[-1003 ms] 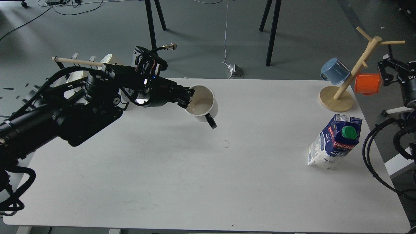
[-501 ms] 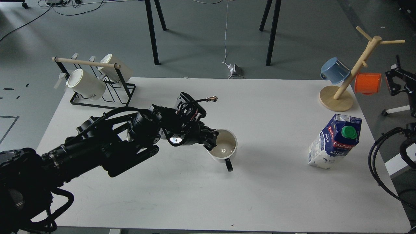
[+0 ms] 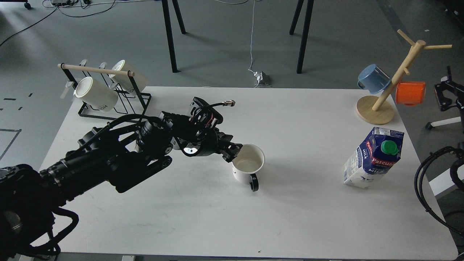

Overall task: Place cup and milk with both arms
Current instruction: 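Release the mug and raise the left arm back to rest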

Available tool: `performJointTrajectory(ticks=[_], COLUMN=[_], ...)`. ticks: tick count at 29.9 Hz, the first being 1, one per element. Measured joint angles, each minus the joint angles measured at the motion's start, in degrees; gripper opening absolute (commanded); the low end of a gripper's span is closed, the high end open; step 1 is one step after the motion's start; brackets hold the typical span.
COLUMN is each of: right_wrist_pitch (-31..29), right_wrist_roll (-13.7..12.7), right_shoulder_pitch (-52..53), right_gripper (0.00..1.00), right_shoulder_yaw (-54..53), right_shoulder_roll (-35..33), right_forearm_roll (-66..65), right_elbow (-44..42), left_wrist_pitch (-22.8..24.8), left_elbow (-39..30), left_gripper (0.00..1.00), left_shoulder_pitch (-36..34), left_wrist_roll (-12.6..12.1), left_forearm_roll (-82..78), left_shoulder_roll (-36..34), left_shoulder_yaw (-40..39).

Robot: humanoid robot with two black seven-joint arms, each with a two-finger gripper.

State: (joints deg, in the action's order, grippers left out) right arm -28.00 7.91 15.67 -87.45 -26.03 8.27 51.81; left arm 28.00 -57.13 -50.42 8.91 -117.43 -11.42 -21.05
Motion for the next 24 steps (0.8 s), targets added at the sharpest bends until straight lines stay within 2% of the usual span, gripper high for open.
performJointTrajectory(ticks=[4, 7, 11, 14, 17, 21, 24], right_wrist_pitch=[0.0, 0.0, 0.0, 0.0, 0.0, 0.0, 0.0], right_wrist_roll=[0.0, -0.11, -0.13, -0.08, 0.05, 0.09, 0.1], right_shoulder_pitch=[-0.85, -2.2, -6.28, -11.12, -16.35, -22.15, -26.88], right_gripper=[0.99, 0.99, 0.99, 0.99, 0.99, 0.99, 0.99], right_shoulder_yaw=[-0.09, -0.9, -1.57, -1.97, -2.72, -3.19, -3.05], right_shoulder_roll=[-0.82, -1.16, -1.29, -1.29, -1.29, -0.81, 0.0], right_forearm_roll=[0.0, 0.07, 0.75, 1.39, 1.61, 1.99, 2.09], right_elbow=[0.0, 0.14, 2.3, 5.33, 8.58, 11.5, 14.16], left_wrist_pitch=[0.0, -0.01, -0.95, -5.93, -9.21, -9.88, -9.89], left_elbow=[-0.18, -0.18, 1.06, 2.88, 4.18, 5.97, 9.78], left_gripper=[0.73, 0.99, 1.0, 1.0, 1.0, 1.0, 1.0], left_shoulder_pitch=[-0.04, -0.02, 1.44, 2.41, 2.78, 2.86, 2.86], left_wrist_roll=[0.09, 1.28, 5.41, 7.35, 7.93, 7.97, 7.54], left_forearm_roll=[8.06, 18.88, 38.2, 54.65, 69.07, 83.9, 93.23], left_shoulder_roll=[-0.72, -2.22, -3.09, -4.52, -6.42, -8.1, -8.21], left_shoulder_yaw=[-7.73, -15.56, -23.17, -25.01, -25.54, -28.0, -31.53])
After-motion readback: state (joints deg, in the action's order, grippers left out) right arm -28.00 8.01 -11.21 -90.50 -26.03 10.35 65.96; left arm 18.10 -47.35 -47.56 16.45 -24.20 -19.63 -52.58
